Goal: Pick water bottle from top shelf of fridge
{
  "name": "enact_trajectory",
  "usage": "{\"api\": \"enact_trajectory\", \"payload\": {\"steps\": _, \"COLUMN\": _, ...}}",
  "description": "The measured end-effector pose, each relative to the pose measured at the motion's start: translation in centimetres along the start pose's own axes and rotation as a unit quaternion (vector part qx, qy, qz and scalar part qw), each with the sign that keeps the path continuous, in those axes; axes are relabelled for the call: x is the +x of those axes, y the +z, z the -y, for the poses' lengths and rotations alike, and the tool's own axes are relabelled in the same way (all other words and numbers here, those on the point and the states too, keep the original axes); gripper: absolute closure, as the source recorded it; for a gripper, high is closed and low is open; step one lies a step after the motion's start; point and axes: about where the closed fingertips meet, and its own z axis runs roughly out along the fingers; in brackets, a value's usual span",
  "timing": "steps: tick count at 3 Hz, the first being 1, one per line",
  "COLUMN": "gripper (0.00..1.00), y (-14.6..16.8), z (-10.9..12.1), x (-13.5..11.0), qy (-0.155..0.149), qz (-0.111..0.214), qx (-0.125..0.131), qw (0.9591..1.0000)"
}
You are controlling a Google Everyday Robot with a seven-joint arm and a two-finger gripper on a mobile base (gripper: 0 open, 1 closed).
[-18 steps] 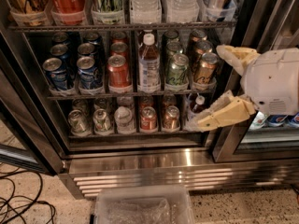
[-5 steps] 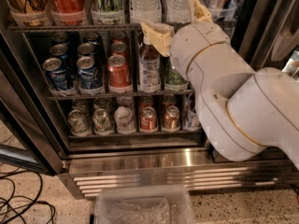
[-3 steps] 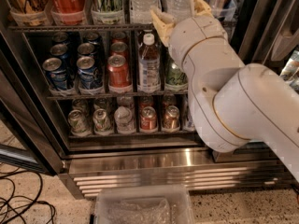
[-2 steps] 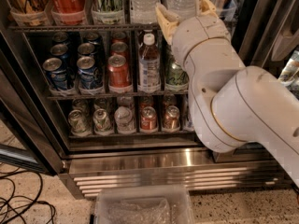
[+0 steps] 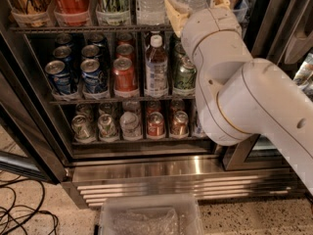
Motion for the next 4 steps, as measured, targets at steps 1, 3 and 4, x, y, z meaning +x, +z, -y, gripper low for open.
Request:
{"api": "enact_trajectory", "payload": {"steps": 1, "gripper": 0.38, "y": 0.5, "z": 1.0, "x": -0.2, "qy": -0.002, "qz": -0.005, "qx": 0.001, "qw": 1.0000}}
{"api": "enact_trajectory", "payload": {"steps": 3, "gripper": 0.32, "y": 0.5, "z": 0.8, "x": 0.3, "qy": 0.000, "qz": -0.008, "qx": 0.002, "qw": 1.0000}}
{"api": "enact_trajectory", "payload": {"steps": 4, "gripper": 0.30, "y": 1.4, "z": 0.3, "x": 1.0, "qy": 0.004, "qz": -0.003, "qx": 0.011, "qw": 0.9999}}
